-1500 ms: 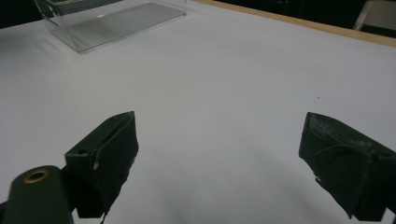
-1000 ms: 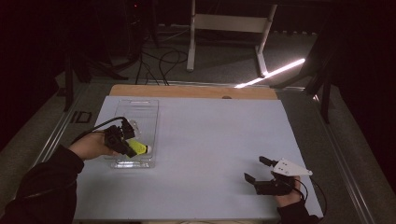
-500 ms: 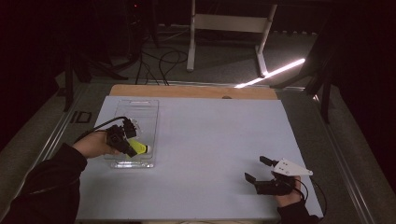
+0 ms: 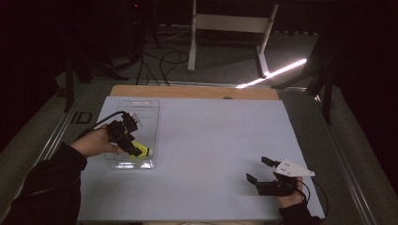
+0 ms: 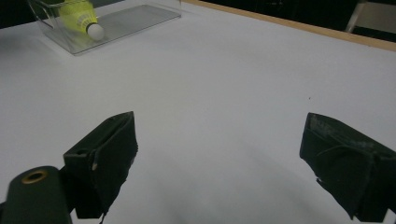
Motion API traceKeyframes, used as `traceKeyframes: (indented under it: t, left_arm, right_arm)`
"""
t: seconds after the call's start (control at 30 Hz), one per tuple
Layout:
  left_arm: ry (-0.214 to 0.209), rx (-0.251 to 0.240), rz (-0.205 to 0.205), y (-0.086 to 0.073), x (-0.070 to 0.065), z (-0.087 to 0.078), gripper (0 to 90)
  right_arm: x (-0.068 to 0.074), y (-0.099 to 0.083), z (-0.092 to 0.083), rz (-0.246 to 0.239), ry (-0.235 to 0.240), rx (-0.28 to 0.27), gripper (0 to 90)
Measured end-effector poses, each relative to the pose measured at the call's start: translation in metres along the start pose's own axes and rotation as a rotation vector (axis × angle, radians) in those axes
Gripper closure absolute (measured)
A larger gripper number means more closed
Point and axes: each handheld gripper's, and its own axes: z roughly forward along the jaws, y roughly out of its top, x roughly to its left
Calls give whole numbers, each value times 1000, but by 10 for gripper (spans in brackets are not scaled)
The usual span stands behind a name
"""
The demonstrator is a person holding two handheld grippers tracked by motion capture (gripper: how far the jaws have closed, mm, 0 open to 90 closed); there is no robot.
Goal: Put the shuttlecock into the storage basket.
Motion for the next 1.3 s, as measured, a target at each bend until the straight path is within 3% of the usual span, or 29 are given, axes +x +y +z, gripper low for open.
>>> traceKeyframes:
  t: [0.2,0.3,0.63,0.83,1.0,1.17,1.3]
  left_arm:
    - [1,-9,-10,3,-4,-3,119]
    - [-23,-6,6,5,-5,-2,2]
    - [-68,-76,6,15,-9,-9,1]
    - [-61,-111,13,23,-16,-12,1]
    - [-73,-138,34,30,-21,-14,1]
    - [-69,-165,91,40,-32,-16,1]
    - [-81,-183,89,50,-39,-16,0]
  right_arm:
    - [0,0,0,-3,3,2,109]
    - [0,0,0,-3,2,2,110]
    - [0,0,0,-3,4,3,110]
    - [0,0,0,-4,6,3,109]
    - [0,0,0,-3,5,2,110]
    - [0,0,0,-4,5,4,110]
    - [0,0,0,-1,8,5,110]
